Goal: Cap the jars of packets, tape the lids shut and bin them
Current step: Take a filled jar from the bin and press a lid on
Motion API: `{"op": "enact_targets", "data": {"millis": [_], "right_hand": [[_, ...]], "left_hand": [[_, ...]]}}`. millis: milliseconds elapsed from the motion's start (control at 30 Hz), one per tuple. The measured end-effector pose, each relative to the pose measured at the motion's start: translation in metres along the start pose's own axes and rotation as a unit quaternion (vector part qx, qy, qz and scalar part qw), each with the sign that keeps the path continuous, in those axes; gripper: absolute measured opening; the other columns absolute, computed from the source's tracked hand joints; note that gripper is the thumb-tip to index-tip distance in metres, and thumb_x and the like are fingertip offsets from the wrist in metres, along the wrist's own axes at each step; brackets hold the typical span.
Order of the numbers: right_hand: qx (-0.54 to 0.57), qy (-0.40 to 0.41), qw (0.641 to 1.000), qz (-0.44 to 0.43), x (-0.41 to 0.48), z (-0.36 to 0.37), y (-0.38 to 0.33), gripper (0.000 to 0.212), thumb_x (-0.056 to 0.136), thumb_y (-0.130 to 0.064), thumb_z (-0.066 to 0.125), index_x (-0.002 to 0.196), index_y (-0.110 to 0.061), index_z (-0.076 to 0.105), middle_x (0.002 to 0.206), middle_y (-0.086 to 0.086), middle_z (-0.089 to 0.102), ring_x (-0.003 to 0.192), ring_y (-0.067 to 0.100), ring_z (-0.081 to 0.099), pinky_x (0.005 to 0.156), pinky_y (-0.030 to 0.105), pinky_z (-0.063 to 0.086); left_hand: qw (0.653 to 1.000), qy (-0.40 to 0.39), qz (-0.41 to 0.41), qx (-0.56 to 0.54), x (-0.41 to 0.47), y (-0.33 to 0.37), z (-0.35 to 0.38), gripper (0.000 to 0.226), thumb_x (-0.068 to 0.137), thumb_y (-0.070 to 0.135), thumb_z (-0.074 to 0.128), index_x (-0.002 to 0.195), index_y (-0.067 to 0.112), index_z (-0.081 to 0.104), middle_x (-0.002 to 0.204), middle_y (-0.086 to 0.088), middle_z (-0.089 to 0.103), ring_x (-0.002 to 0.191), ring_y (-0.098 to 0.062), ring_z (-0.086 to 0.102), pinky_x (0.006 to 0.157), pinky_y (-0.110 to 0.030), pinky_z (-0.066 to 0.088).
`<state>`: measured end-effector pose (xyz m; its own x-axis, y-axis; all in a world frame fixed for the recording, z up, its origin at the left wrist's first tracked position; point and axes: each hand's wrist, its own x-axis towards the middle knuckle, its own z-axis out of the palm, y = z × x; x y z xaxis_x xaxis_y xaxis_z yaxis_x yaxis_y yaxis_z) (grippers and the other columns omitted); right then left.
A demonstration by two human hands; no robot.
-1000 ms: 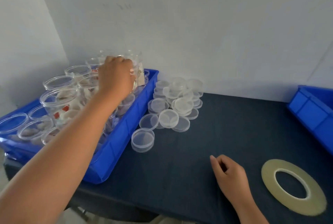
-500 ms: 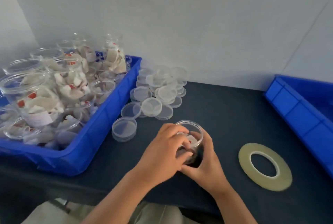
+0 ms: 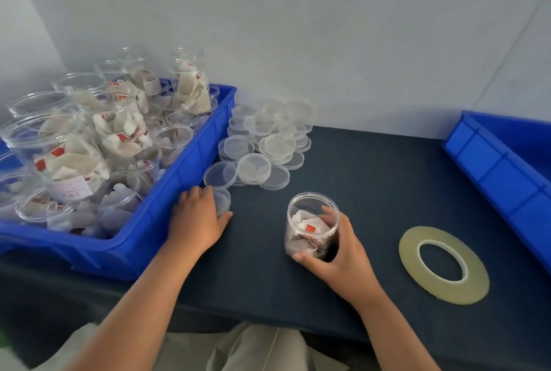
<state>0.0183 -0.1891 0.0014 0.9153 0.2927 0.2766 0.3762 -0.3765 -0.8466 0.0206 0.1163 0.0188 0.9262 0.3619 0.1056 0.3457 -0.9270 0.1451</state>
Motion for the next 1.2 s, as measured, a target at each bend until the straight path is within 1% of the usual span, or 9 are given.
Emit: {"op": "enact_targets", "data": {"millis": [267, 400, 533, 667, 767, 933, 1033, 1100, 1200], "right_hand": [[0.0, -0.006, 1.0, 0.008, -0.001, 0.001, -0.002, 0.091, 0.064, -0.08, 0.084, 0.139, -0.066, 0.034, 0.135, -0.034, 0.057, 0.122, -0.007, 0.06, 0.093, 0.006, 0.047], [-0.007, -0.006, 1.0, 0.015, -0.001, 0.002, -0.001, 0.086, 0.07, -0.073, 0.086, 0.137, -0.068, 0.033, 0.134, -0.039, 0.056, 0.121, -0.011, 0.06, 0.092, 0.004, 0.046], [-0.014, -0.001, 1.0, 0.019, -0.002, 0.002, -0.001, 0.086, 0.072, -0.07, 0.086, 0.139, -0.066, 0.032, 0.134, -0.039, 0.056, 0.121, -0.011, 0.059, 0.092, 0.004, 0.046], [-0.01, -0.005, 1.0, 0.012, -0.002, 0.002, -0.002, 0.084, 0.076, -0.065, 0.086, 0.144, -0.055, 0.038, 0.137, -0.032, 0.059, 0.124, -0.005, 0.06, 0.095, 0.02, 0.053], [-0.009, 0.001, 1.0, 0.014, -0.003, 0.005, -0.001, 0.081, 0.076, -0.064, 0.087, 0.142, -0.053, 0.041, 0.133, -0.03, 0.063, 0.12, -0.003, 0.064, 0.094, 0.029, 0.057], [-0.013, 0.006, 1.0, 0.014, -0.003, 0.005, 0.0, 0.08, 0.077, -0.065, 0.086, 0.143, -0.052, 0.042, 0.132, -0.03, 0.064, 0.119, -0.002, 0.064, 0.094, 0.03, 0.057], [-0.021, 0.003, 1.0, 0.003, -0.002, 0.005, -0.003, 0.069, 0.081, -0.065, 0.083, 0.139, -0.049, 0.049, 0.127, -0.027, 0.066, 0.115, 0.002, 0.066, 0.089, 0.028, 0.058], [-0.028, 0.003, 1.0, -0.012, 0.0, 0.005, -0.005, 0.057, 0.085, -0.051, 0.083, 0.134, -0.043, 0.056, 0.12, -0.022, 0.069, 0.109, 0.008, 0.069, 0.084, 0.03, 0.058], [-0.017, 0.011, 1.0, -0.02, -0.001, 0.004, -0.003, 0.059, 0.081, -0.036, 0.086, 0.134, -0.04, 0.058, 0.119, -0.016, 0.071, 0.108, 0.014, 0.07, 0.084, 0.037, 0.06]], "left_hand": [[0.973, -0.001, -0.028, -0.228, -0.014, 0.015, -0.025, 0.08, 0.086, 0.077, 0.065, 0.15, 0.032, 0.05, 0.136, 0.0, 0.054, 0.127, -0.024, 0.055, 0.096, -0.041, 0.052], [0.88, 0.016, -0.024, -0.474, -0.035, 0.043, -0.067, 0.046, 0.088, 0.076, 0.053, 0.112, 0.041, 0.072, 0.102, 0.015, 0.077, 0.099, -0.01, 0.073, 0.083, -0.036, 0.057], [0.787, -0.031, 0.063, -0.613, -0.053, 0.08, -0.09, 0.04, 0.09, 0.053, 0.075, 0.124, 0.065, 0.059, 0.107, 0.004, 0.08, 0.076, -0.02, 0.08, 0.071, -0.027, 0.062], [0.862, -0.011, 0.11, -0.494, -0.053, 0.114, -0.077, 0.031, 0.099, 0.044, 0.068, 0.129, 0.054, 0.065, 0.118, 0.014, 0.073, 0.088, 0.0, 0.074, 0.078, -0.015, 0.054], [0.916, 0.017, 0.135, -0.378, -0.051, 0.123, -0.068, 0.038, 0.099, 0.049, 0.064, 0.136, 0.044, 0.064, 0.126, 0.02, 0.065, 0.112, 0.004, 0.06, 0.097, -0.026, 0.049], [0.93, -0.027, 0.225, -0.288, -0.048, 0.131, -0.069, 0.043, 0.106, 0.038, 0.055, 0.15, 0.041, 0.054, 0.144, 0.018, 0.056, 0.134, -0.001, 0.049, 0.102, -0.021, 0.037], [0.95, -0.07, 0.211, -0.219, -0.056, 0.141, -0.066, 0.073, 0.098, 0.07, 0.043, 0.161, 0.034, 0.035, 0.157, 0.011, 0.044, 0.149, -0.013, 0.036, 0.11, -0.032, 0.035], [0.969, -0.079, 0.19, -0.139, -0.065, 0.15, -0.063, 0.101, 0.084, 0.09, 0.041, 0.163, 0.029, 0.026, 0.157, 0.006, 0.037, 0.148, -0.018, 0.034, 0.109, -0.038, 0.039], [0.973, -0.028, 0.22, -0.056, -0.065, 0.155, -0.055, 0.094, 0.085, 0.086, 0.05, 0.155, 0.026, 0.035, 0.142, 0.002, 0.044, 0.131, -0.022, 0.047, 0.099, -0.037, 0.045]]}}
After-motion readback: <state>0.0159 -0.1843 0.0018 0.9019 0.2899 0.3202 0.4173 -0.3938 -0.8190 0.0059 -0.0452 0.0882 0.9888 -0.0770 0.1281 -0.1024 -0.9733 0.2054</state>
